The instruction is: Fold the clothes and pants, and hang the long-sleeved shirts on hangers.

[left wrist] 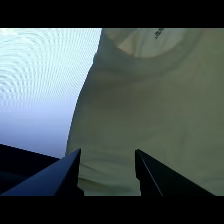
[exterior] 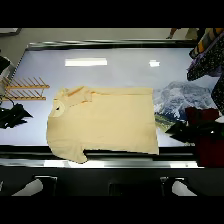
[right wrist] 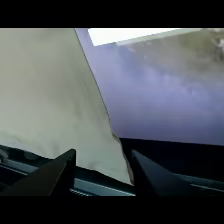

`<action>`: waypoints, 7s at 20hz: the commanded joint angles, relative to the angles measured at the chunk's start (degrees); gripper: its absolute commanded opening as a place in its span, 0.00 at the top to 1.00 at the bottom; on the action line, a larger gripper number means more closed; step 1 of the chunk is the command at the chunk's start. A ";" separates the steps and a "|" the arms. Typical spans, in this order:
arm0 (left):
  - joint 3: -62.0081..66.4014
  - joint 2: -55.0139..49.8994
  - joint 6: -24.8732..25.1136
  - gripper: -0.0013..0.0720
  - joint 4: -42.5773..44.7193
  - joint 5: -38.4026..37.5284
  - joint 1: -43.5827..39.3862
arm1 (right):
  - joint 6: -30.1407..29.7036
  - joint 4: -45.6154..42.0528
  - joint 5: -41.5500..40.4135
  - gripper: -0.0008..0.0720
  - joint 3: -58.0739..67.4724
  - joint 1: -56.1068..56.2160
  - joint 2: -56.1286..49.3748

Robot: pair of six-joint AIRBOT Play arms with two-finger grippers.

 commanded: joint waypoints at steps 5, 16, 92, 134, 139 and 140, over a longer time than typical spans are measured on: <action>-4.09 1.64 0.02 0.46 -0.15 1.01 0.50 | -7.04 0.52 -3.87 0.41 -15.41 -0.17 1.11; -4.11 1.64 1.53 0.46 -0.17 0.98 0.50 | -10.32 7.54 -5.60 0.77 -19.82 -0.07 1.27; 34.14 14.78 -2.23 0.96 2.29 0.42 -10.91 | 24.96 -15.43 5.46 0.95 66.49 21.11 12.92; 41.72 -43.32 1.05 0.96 4.39 -9.64 -25.27 | 21.38 -21.59 2.97 0.95 55.34 24.09 -36.24; 41.94 -43.63 1.01 0.74 4.46 -9.57 -25.64 | 22.51 -21.70 2.78 0.74 55.36 24.09 -38.18; 42.47 -43.28 1.03 0.51 4.66 -9.57 -25.20 | 22.84 -22.08 3.04 0.70 55.36 24.09 -38.01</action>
